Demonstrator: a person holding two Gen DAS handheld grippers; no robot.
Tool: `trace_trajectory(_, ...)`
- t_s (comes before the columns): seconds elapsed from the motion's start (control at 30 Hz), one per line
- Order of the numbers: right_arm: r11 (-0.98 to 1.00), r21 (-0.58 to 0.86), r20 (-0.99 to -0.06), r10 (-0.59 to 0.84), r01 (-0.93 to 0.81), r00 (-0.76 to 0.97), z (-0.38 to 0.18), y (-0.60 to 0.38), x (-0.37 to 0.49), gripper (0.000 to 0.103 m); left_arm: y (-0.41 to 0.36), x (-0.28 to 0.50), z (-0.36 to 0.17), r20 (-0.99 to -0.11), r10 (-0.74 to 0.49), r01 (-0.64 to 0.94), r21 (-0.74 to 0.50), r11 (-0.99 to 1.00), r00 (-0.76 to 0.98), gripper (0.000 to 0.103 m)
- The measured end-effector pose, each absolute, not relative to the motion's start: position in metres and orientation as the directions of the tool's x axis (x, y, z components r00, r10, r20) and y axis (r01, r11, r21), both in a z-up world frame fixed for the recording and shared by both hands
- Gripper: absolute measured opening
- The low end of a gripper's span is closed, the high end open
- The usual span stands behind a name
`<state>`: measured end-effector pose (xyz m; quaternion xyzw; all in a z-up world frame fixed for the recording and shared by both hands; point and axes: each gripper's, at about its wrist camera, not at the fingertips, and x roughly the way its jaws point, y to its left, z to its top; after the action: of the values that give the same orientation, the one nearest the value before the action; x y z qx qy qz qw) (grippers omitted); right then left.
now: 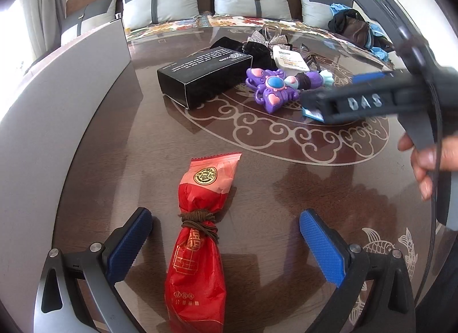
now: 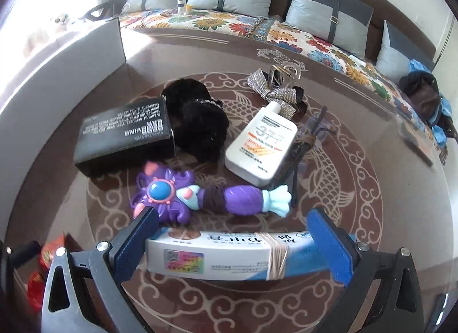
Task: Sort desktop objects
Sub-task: 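Grasp the blue-white ointment box with the right gripper while the left carries the red bag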
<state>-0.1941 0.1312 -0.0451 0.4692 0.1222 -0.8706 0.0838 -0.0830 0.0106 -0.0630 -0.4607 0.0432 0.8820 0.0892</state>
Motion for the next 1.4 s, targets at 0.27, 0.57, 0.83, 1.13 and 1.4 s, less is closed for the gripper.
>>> trace_trajectory(0.27, -0.965, -0.061, -0.789, -0.109, 0.254, -0.605, -0.038, 0.23, -0.094, 0.103, 0.012, -0.086, -0.063, -0.819, 0.113, -0.191, -0.005, -0.982, -0.562, 0.103)
trace_trajectory(0.57, -0.956, 0.289, -0.847, -0.277, 0.044, -0.454, -0.044, 0.265, -0.106, 0.103, 0.01, -0.085, -0.063, -0.823, 0.118, -0.199, -0.006, -0.98, -0.555, 0.103)
trace_trajectory(0.83, -0.978, 0.177, -0.896, -0.113, -0.112, -0.429, -0.054, 0.216, -0.172, 0.103, -0.032, -0.063, -0.025, -0.76, 0.218, -0.276, -0.052, -0.96, -0.612, 0.103)
trace_trajectory(1.13, -0.998, -0.008, -0.89, -0.018, 0.056, -0.456, -0.049, 0.211, -0.143, 0.043, -0.022, -0.078, -0.059, -0.831, 0.166, -0.289, -0.007, -0.957, -0.531, 0.084)
trace_trajectory(1.4, -0.974, 0.173, -0.866, -0.22, 0.143, -0.448, -0.024, 0.246, -0.105, 0.041, -0.057, -0.089, -0.046, -0.785, 0.286, -0.115, -0.268, -0.957, -0.55, 0.018)
